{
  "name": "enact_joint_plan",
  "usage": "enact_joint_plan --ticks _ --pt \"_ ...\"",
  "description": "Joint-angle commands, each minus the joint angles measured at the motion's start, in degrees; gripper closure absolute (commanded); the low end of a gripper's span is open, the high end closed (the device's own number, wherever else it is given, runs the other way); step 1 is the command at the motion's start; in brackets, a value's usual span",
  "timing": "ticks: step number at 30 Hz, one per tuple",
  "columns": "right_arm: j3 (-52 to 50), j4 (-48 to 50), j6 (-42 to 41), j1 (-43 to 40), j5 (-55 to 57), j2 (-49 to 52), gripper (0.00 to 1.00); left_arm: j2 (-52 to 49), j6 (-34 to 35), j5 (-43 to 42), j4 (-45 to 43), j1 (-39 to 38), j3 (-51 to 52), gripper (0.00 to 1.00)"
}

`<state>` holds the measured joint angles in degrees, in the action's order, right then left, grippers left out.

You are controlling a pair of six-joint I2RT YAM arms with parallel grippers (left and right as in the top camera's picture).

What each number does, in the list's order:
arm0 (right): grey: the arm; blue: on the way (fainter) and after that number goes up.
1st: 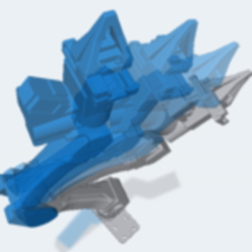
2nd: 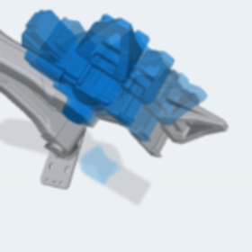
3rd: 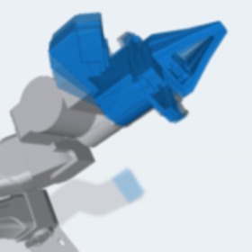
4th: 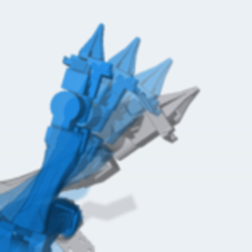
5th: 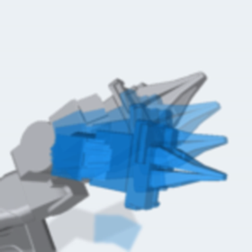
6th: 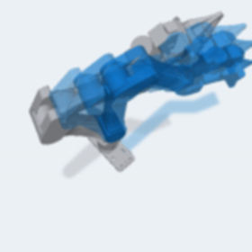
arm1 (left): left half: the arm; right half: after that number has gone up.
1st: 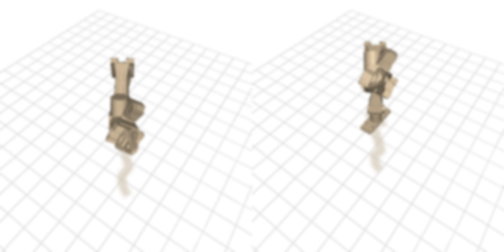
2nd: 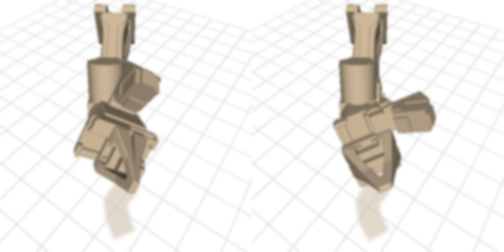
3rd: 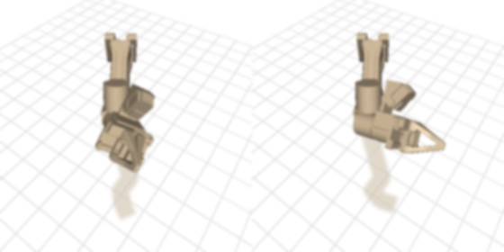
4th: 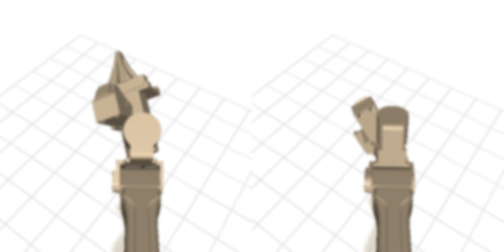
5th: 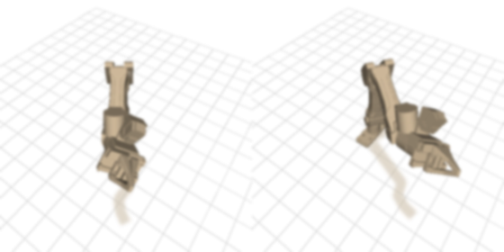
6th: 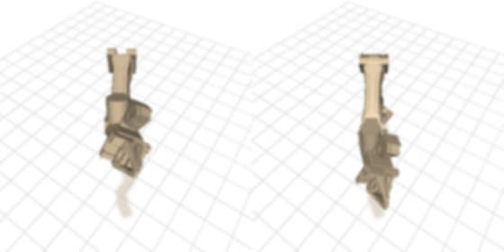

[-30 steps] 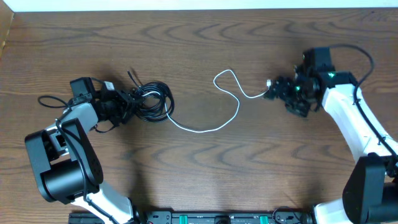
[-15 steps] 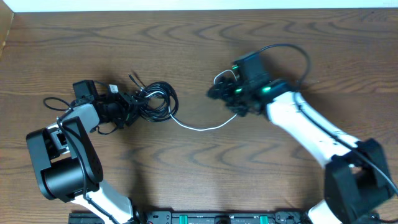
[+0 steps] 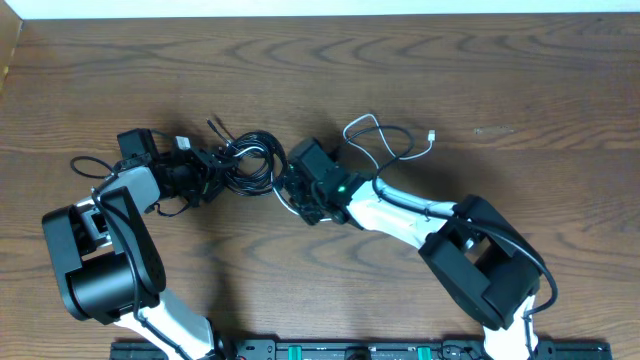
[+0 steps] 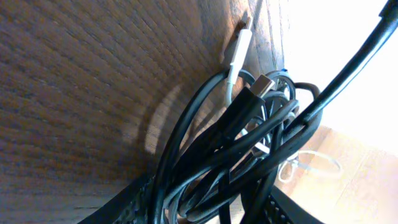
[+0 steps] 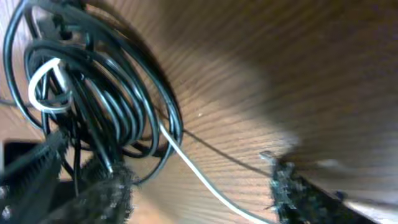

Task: Untangle cables
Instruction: 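Move the right gripper left toward the bundle and grasp the white cable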

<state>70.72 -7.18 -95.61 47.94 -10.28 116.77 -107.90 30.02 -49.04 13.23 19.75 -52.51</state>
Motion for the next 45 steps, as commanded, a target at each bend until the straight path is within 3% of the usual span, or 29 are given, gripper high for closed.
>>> enact_joint_plan --ticks 1,5,8,10,12,13,16,21,26,31,40,45 --pt "-0.9 -0.7 -5.7 0.0 4.0 3.3 0.41 -3.5 0.3 6.2 1.4 -0.6 2.6 0.51" --pt "-0.9 0.1 -4.2 -1.2 3.8 3.0 0.46 -3.5 0.7 6.2 1.4 -0.6 2.6 0.51" --pt "-0.9 1.2 3.6 -2.3 1.2 2.6 0.5 -3.5 0.7 6.2 1.4 -0.6 2.6 0.51" --pt "-0.9 1.2 11.8 -3.2 0.5 2.5 0.58 -3.5 0.7 6.2 1.4 -0.6 2.6 0.51" --pt "-0.9 1.2 19.7 -4.2 0.4 2.5 0.76 -3.5 0.7 6.2 1.4 -0.6 2.6 0.51" --pt "-0.9 1.2 23.6 -4.8 -0.2 2.5 0.76 -3.5 0.7 6.2 1.4 -0.6 2.6 0.51" --pt "-0.7 1.6 38.7 -7.7 -6.8 2.3 0.69 -3.5 0.7 6.2 1.4 -0.6 2.6 0.51" --pt "-0.6 8.0 55.9 -11.8 -24.3 2.1 0.6 -3.5 0.7 6.2 1.2 -0.6 2.6 0.51" --pt "-0.3 12.0 63.8 -13.8 -37.3 2.1 0.56 -3.5 0.7 6.2 1.2 -0.6 2.6 0.51" --pt "-0.3 8.7 70.6 -11.7 -35.1 2.1 0.55 -3.5 0.7 6.2 1.2 -0.6 2.6 0.51" --pt "-0.3 -0.4 79.4 -4.9 -19.5 2.1 0.55 -3.5 0.7 6.2 1.2 -0.6 2.6 0.51" --pt "-0.3 -1.7 80.5 -1.7 -9.6 2.1 0.74 -3.5 0.7 6.2 1.0 -0.6 2.6 0.51"
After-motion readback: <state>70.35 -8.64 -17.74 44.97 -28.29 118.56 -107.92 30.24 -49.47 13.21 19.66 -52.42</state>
